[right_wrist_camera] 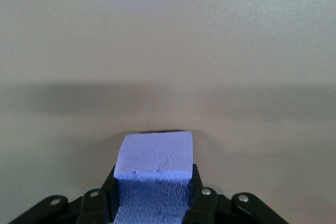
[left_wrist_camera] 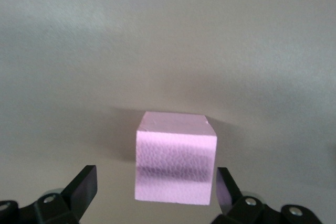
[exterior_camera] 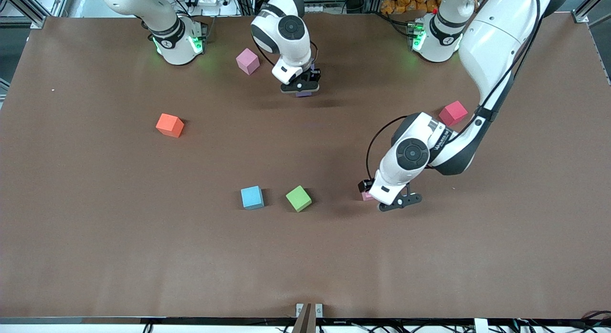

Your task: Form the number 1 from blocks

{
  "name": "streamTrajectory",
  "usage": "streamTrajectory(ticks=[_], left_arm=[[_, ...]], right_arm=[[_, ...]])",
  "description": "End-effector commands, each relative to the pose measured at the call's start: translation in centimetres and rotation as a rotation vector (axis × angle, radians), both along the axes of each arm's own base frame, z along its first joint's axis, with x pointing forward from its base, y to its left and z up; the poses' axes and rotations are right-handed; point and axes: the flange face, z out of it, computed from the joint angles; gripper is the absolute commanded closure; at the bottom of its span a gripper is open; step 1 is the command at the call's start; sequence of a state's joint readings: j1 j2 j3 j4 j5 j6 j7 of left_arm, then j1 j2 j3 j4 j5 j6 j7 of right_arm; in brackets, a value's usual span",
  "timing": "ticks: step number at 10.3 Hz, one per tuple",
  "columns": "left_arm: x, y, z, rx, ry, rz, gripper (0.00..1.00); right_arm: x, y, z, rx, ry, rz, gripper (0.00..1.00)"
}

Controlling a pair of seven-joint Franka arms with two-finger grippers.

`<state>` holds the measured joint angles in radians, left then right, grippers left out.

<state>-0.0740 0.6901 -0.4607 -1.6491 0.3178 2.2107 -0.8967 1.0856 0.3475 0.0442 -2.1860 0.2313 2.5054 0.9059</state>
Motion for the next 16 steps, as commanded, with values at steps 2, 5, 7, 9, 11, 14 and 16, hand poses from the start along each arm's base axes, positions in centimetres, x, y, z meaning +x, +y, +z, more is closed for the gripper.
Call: streamTrajectory(ticks=[2,5,7,9,11,14,16], left_arm=[[-0.3,-1.0,-1.7,0.007,0.038,0.005,0.0],[-0.1,-1.2,-3.0,0.009,0.046,0.0,0.12],[-0.1,-1.4,-3.0,0.028,0.029,-0.037,0.69],[-0.1,-1.4,-3.0,0.042,0.019,-0.047,1.0],[-1.1,-2.8,-1.7,0.037,0.013,-0.057,1.0],[-5.2,-6.4,0.3,0.032,0.039,-0.086,1.0],[-8.6,-9.3,0.3,0.023,0.07,-0.076,1.0]], right_arm=[[-0.6,1.3,-0.3,0.004,-0.01,-0.008,0.47],[-0.7,1.8,-0.4,0.008,-0.012,-0.004,0.31],[-1.2,2.0,-0.5,0.009,-0.013,0.004,0.26],[-0.9,1.9,0.2,0.016,-0.017,0.0,0.19],[1.5,0.7,3.3,0.045,-0.029,-0.059,0.14],[6.0,-2.8,8.6,0.031,-0.037,-0.112,0.11],[10.3,-7.8,12.2,-0.042,-0.097,-0.107,0.11]])
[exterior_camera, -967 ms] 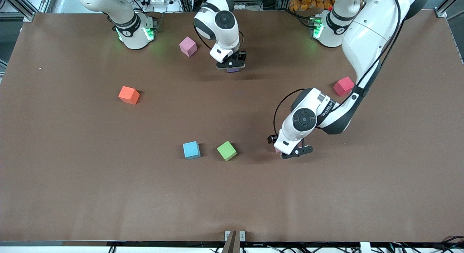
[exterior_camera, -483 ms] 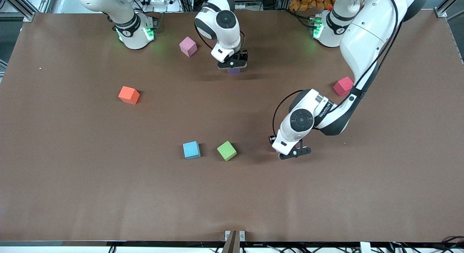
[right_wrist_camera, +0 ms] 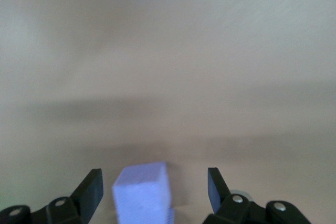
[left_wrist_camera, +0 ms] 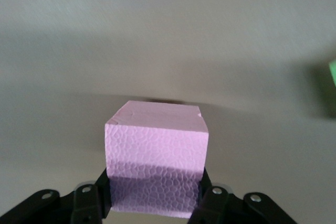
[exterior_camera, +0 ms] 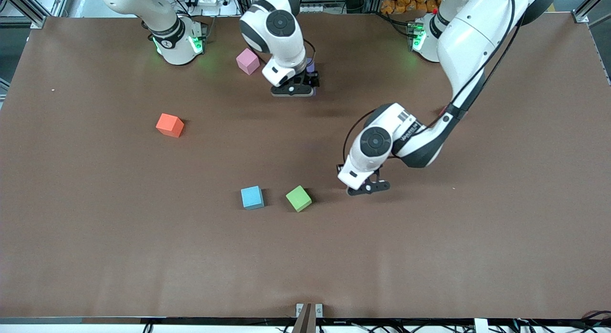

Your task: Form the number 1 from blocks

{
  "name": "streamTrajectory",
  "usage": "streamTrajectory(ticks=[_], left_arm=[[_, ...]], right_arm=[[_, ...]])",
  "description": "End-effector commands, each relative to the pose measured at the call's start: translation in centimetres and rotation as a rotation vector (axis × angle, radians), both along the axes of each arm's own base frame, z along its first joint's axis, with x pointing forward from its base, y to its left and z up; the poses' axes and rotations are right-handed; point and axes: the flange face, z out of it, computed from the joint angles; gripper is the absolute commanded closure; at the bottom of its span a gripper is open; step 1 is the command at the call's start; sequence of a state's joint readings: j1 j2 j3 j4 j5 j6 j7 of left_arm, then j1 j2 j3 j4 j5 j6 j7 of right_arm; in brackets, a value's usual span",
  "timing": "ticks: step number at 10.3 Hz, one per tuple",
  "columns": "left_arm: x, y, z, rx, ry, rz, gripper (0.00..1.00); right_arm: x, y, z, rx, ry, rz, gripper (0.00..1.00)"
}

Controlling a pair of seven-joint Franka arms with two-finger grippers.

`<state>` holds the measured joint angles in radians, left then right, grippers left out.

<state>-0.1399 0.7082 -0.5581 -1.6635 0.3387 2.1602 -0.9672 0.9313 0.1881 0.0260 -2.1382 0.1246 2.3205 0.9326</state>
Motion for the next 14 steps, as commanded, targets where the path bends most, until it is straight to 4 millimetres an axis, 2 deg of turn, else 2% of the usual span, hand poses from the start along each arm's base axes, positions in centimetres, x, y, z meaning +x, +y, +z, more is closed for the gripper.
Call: streamTrajectory(ticks=[1,4,5,6,8,10,11,12,14], left_arm=[[-4.4,-2.4,0.4,0.024,0.022,0.013,1.0],[-10.7,-7.2,0.3,0.027,0.063,0.025,1.0],[-13.0,-9.1,0.5,0.027,0.072,0.035,1.0],[-15.5,-10.9,0.4,0.034,0.081,0.031,1.0],[-19.5,-12.8,0.0,0.037,0.094,0.019,1.0],[-22.2,-13.6,-0.4,0.043,0.108,0.0,1.0],[-23.0,-13.6,-0.8,0.047,0.113,-0.003,1.0],[-23.8,-14.1,-0.8,0.04,0.113,-0.01,1.0],[-24.8,-14.6,-1.2,0.041,0.12,-0.023,1.0]], right_arm=[[3.7,-6.9,4.6,-0.027,-0.058,0.01,0.11],[9.4,-18.0,10.6,-0.023,-0.066,0.044,0.11],[11.3,-21.6,11.5,-0.027,-0.064,0.015,0.11],[13.1,-24.4,12.2,-0.021,-0.078,-0.026,0.11],[16.9,-28.8,14.7,-0.011,-0.132,-0.041,0.11],[20.4,-31.4,12.6,-0.011,-0.133,-0.012,0.12],[22.3,-32.1,12.1,-0.007,-0.155,-0.025,0.12],[24.2,-31.7,11.7,-0.009,-0.158,-0.01,0.12],[27.3,-29.3,9.9,-0.008,-0.156,0.021,0.08]])
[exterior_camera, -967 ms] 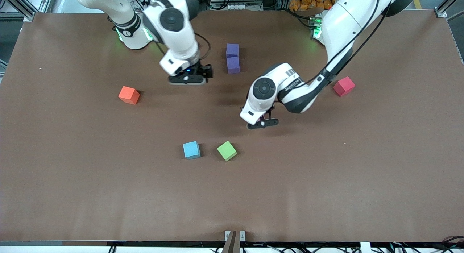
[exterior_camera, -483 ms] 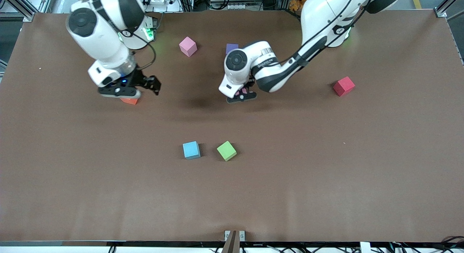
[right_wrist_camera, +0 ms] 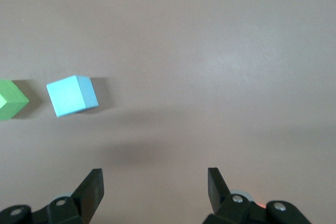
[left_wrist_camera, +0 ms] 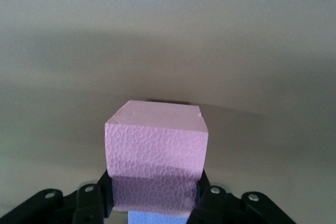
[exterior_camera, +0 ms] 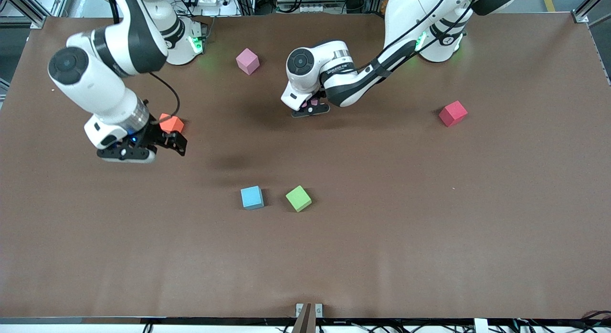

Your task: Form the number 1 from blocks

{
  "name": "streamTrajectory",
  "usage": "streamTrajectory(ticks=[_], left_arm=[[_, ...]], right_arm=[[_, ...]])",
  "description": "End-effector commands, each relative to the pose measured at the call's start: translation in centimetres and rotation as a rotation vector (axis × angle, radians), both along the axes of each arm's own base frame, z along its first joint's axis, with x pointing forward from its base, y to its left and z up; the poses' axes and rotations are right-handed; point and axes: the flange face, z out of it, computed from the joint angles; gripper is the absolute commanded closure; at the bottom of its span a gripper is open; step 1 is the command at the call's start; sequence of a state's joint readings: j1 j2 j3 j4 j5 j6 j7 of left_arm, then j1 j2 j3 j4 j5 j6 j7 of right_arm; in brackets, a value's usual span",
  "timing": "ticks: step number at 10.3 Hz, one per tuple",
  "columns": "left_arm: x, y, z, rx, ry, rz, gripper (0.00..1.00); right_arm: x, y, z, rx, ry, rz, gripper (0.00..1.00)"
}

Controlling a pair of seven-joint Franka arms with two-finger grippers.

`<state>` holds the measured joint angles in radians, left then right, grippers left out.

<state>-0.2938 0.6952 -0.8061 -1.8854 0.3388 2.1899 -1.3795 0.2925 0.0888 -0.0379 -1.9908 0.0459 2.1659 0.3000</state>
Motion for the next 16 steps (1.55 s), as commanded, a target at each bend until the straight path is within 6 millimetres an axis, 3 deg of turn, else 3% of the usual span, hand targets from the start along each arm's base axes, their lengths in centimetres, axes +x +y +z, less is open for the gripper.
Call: streamTrajectory(ticks=[1,4,5,7,10,11,12,14,16], left_arm=[[-1.5,-0.7,0.1,-0.009,-0.028,-0.004,1.0],[-2.3,-1.2,-0.3,-0.018,-0.023,-0.014,1.0],[-2.3,-1.1,-0.4,-0.016,-0.03,-0.021,1.0],[-2.5,-1.2,-0.6,-0.014,-0.027,-0.026,1.0],[-3.0,-1.3,-1.2,-0.008,-0.026,-0.04,1.0],[-3.3,-1.3,-1.2,-0.006,-0.026,-0.048,0.88],[-3.4,-1.4,-1.2,-0.006,-0.026,-0.05,0.01],[-2.8,-1.5,-0.5,-0.002,-0.044,0.014,0.0],[-0.8,-1.7,2.7,-0.034,-0.1,0.051,0.0]], right_arm=[[4.6,4.4,-1.4,-0.009,-0.012,0.06,0.03],[7.0,9.6,-4.8,0.009,-0.039,0.109,0.0],[6.9,11.5,-6.5,0.021,-0.062,0.127,0.0],[7.0,13.6,-10.2,0.057,-0.061,0.126,0.0],[6.8,15.2,-14.0,0.062,-0.044,0.139,0.0],[7.0,15.3,-14.6,0.062,-0.051,0.16,0.0],[6.9,15.5,-15.7,0.055,-0.042,0.205,0.0],[6.7,15.6,-17.0,0.045,-0.028,0.226,0.0],[6.6,17.0,-18.5,0.046,-0.032,0.239,0.0]])
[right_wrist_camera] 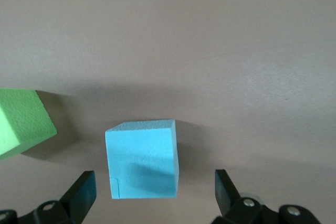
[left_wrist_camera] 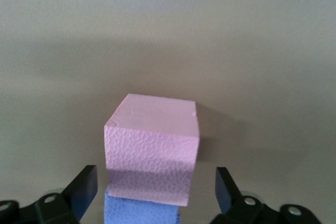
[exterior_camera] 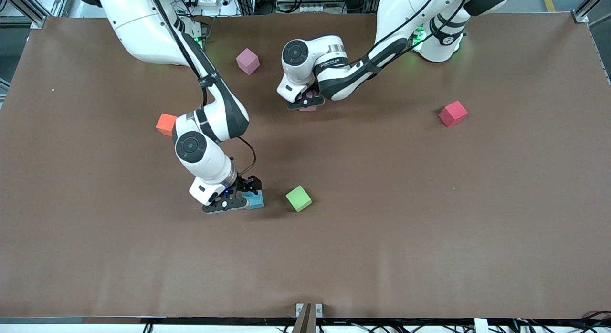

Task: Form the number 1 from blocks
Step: 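Place the pink cube below the purple while the right gripper grasps cyan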

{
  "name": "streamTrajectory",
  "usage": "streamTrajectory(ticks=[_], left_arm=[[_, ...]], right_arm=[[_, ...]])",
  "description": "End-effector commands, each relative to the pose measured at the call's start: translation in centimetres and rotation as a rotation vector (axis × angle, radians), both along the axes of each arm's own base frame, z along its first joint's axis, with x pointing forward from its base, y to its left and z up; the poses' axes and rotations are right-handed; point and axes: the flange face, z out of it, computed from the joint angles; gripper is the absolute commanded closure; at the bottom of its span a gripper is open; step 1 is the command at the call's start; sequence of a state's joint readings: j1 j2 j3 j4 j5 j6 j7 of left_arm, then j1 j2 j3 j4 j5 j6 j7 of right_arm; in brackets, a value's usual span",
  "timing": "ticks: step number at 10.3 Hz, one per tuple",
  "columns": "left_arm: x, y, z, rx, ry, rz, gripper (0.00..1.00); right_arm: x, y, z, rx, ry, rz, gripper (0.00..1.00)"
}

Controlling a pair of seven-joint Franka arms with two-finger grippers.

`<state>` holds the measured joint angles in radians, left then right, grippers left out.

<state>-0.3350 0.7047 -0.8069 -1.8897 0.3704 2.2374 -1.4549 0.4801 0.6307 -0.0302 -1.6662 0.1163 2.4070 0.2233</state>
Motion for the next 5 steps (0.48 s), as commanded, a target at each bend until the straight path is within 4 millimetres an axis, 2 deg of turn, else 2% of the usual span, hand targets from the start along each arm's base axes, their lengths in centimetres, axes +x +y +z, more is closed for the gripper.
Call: streamTrajectory(ticks=[1,3,5], left_arm=[[3.4,0.6,4.9,-0.034,-0.109,0.061,0.0],[7.7,3.1,9.5,-0.057,-0.205,0.118,0.0],[13.3,8.2,12.9,-0.058,-0.276,0.173,0.0]], right_arm=[[0.6,1.8,-1.2,0.016,-0.016,0.022,0.0],[0.4,2.8,-2.2,0.015,-0.02,0.036,0.0],[0.4,3.0,-3.2,0.021,-0.047,0.041,0.0]])
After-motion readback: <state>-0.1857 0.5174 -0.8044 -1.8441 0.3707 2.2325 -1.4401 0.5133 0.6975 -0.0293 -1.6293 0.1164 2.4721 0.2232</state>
